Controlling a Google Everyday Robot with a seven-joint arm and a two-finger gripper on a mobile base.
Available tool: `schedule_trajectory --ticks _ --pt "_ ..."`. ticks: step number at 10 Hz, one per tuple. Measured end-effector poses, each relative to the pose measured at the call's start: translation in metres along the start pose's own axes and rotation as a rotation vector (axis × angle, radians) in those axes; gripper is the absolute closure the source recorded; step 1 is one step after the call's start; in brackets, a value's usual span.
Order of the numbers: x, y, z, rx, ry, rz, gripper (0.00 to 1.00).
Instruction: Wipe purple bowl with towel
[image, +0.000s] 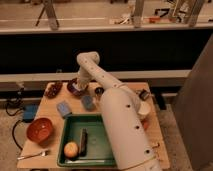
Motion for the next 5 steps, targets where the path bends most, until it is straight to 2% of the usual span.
schedule_trajectory --ticks 2,5 --pt "0.014 0.001 -0.003 -0.011 0.035 0.015 1.00" --pt "0.025 -0.018 0.001 0.010 0.056 0.016 1.00"
